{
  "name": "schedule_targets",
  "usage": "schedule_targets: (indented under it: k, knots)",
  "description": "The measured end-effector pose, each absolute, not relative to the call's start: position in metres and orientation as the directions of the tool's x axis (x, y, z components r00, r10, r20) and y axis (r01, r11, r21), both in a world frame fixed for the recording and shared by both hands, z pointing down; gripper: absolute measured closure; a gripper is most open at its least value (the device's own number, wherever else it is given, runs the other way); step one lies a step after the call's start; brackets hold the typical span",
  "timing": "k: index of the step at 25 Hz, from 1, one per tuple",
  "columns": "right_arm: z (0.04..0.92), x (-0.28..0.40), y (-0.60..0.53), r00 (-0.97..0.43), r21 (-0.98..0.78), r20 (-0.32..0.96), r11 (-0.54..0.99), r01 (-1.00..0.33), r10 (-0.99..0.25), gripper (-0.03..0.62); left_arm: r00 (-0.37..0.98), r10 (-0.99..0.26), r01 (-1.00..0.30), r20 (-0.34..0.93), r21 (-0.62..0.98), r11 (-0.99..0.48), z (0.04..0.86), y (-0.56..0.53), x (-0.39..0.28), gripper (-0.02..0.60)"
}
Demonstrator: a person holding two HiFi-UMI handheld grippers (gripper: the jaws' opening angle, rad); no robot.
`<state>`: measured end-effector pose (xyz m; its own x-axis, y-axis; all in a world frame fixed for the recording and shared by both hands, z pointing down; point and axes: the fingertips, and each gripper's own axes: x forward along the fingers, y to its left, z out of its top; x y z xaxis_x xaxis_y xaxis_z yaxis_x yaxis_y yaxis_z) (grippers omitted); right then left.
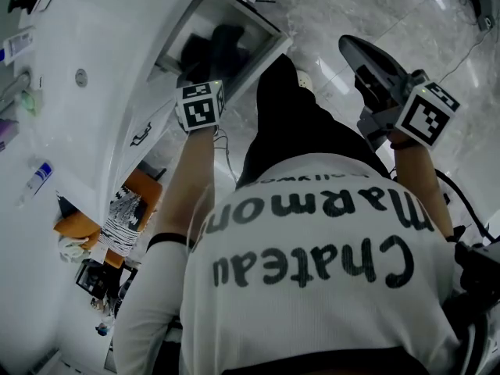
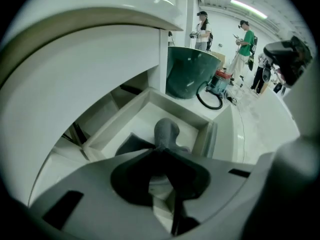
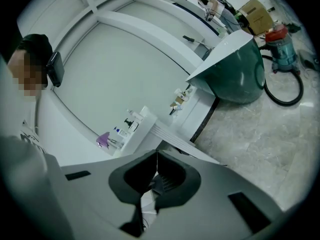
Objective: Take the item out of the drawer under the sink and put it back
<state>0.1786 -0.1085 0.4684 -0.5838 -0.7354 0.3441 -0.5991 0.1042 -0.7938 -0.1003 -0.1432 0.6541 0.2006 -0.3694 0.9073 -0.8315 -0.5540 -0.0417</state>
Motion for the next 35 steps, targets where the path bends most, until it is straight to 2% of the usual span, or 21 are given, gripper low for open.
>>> schedule_targets:
  k: [6, 12, 22, 28, 35]
  knots:
    - [0.444, 0.169, -0.105, -0.612, -0.769, 0.322, 0.177, -0.614, -0.722, 0.582, 0.248, -0.492, -0.901, 0.834, 0.012, -0.433, 0.614, -0.147, -0.101, 0.523]
    - [0.413, 0.151, -0.099, -0.649, -0.728, 0.322, 0.258, -0.635, -0.689, 0.582, 0.366, -0.575, -0.898, 0.732, 0.116, -0.424, 0.550, -0.141, -0.078, 0.526]
    - [0.346, 0.106, -0.103, -0.725, -0.622, 0.249, 0.468, -0.628, -0.642, 0.582, 0.466, -0.774, -0.885, 0.429, 0.228, -0.407, 0.402, -0.139, -0.072, 0.526]
    - [0.308, 0.071, -0.117, -0.750, -0.556, 0.242, 0.545, -0.628, -0.616, 0.582, 0.506, -0.820, -0.856, 0.266, 0.274, -0.439, 0.324, -0.128, -0.079, 0.528]
    - [0.283, 0.014, -0.124, -0.800, -0.542, 0.198, 0.617, -0.571, -0.566, 0.582, 0.527, -0.840, -0.838, 0.128, 0.246, -0.488, 0.260, -0.128, -0.097, 0.528]
